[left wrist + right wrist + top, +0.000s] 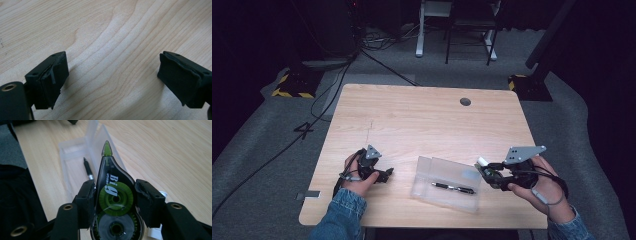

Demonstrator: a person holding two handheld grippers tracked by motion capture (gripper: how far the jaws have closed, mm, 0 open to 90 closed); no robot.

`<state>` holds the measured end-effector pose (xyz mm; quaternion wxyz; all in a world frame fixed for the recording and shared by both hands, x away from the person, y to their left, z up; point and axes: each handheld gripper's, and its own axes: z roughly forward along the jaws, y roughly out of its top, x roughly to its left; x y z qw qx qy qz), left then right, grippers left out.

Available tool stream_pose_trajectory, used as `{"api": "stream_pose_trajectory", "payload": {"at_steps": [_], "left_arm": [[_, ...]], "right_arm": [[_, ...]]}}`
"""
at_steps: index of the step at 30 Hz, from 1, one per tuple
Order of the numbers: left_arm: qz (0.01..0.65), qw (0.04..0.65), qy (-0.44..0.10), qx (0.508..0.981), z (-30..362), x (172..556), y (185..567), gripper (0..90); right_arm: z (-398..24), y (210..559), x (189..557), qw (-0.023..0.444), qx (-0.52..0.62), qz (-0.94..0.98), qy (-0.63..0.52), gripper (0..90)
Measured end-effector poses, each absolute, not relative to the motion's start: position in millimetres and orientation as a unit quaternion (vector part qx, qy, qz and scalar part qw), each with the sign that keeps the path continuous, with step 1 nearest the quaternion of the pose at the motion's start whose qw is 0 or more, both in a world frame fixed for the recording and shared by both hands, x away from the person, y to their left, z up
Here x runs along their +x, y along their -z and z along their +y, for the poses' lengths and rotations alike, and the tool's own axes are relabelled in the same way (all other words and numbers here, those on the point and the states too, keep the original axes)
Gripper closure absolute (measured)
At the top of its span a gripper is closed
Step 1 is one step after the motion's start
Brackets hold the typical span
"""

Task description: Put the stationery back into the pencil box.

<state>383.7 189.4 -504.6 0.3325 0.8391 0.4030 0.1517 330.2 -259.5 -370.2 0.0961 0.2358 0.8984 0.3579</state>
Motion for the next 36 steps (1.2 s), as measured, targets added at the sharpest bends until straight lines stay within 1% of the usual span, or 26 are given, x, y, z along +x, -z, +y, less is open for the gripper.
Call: {"api": "stream_pose_trajectory", "payload": {"at_steps": [5, 14, 36], "left_arm": [[0.403, 0.333, -0.152, 0.839, 189.3, 383.7, 504.6, 9.8], [0.403, 0.333, -0.152, 0.839, 189.3, 383.7, 504.6, 9.8], [0.403, 0.333, -0.152, 0.839, 189.4, 383.7, 504.6, 9.8]], "right_arm": [[-246.5, 374.0, 326.6, 0.066, 0.211, 0.901, -0.373, 51.9], [-220.8, 394.7, 327.6, 0.034, 0.176, 0.914, -0.363, 51.9], [-195.6, 440.4, 333.8, 0.013, 0.137, 0.943, -0.304, 51.9]]}}
